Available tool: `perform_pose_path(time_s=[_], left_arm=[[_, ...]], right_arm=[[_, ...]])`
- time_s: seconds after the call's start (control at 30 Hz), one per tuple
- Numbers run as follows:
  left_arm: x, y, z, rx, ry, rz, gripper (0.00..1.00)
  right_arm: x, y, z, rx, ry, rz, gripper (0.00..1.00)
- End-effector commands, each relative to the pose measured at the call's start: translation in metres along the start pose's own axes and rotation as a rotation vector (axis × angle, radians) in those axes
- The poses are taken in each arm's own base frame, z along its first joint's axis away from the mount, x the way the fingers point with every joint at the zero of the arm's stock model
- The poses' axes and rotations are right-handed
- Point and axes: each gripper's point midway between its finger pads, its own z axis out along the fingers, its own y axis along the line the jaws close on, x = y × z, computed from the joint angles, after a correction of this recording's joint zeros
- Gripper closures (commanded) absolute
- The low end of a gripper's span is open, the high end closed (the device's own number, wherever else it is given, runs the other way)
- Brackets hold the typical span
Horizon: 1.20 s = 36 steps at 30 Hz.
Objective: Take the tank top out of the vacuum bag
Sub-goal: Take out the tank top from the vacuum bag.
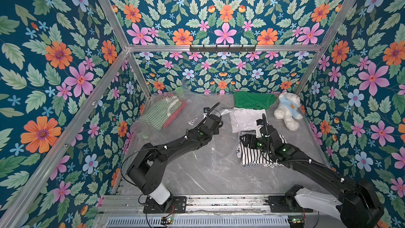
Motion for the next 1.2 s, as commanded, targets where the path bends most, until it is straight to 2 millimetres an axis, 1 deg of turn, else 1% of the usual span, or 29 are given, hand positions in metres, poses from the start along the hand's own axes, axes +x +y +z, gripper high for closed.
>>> perform_pose_path(time_s=[0.0,0.1,0.17,0.23,0.4,0.43,0.57,0.63,0.87,1.0,1.17], left_arm=[[-0.009,-0.008,-0.001,0.020,-0.024,-0.009,1.00],[-0.024,-0.013,-0.003,0.023,-0.062,-0.019,1.00],[-0.034,-0.017,-0.004,0.021,-0.081,-0.018,1.00],[-0.044,-0.021,-0.006,0.027,-0.100,-0.016,1.00],[-0.055,-0.027,-0.011,0.046,-0.119,0.003,1.00],[-0.055,-0.027,-0.013,0.051,-0.119,0.010,1.00],[-0.057,-0.029,-0.020,0.076,-0.120,0.027,1.00],[-0.058,-0.031,-0.023,0.097,-0.119,0.032,1.00],[-0.061,-0.043,-0.028,0.163,-0.115,0.031,1.00],[-0.066,-0.044,-0.034,0.180,-0.128,0.019,1.00],[-0.071,-0.045,-0.044,0.204,-0.146,-0.007,1.00]], right_arm=[[-0.008,0.033,0.010,-0.155,-0.015,0.021,0.16],[-0.016,0.052,0.027,-0.233,-0.008,0.037,0.18],[-0.023,0.068,0.038,-0.292,0.004,0.043,0.18],[-0.028,0.082,0.053,-0.332,0.019,0.043,0.19],[-0.033,0.095,0.096,-0.372,0.047,0.115,0.21],[-0.027,0.090,0.112,-0.365,0.066,0.151,0.22],[-0.023,0.097,0.145,-0.413,0.073,0.256,0.24],[-0.018,0.105,0.161,-0.432,0.085,0.292,0.24],[0.003,0.137,0.201,-0.470,0.165,0.307,0.24],[0.007,0.149,0.224,-0.511,0.210,0.349,0.24],[0.008,0.166,0.246,-0.560,0.263,0.387,0.24]])
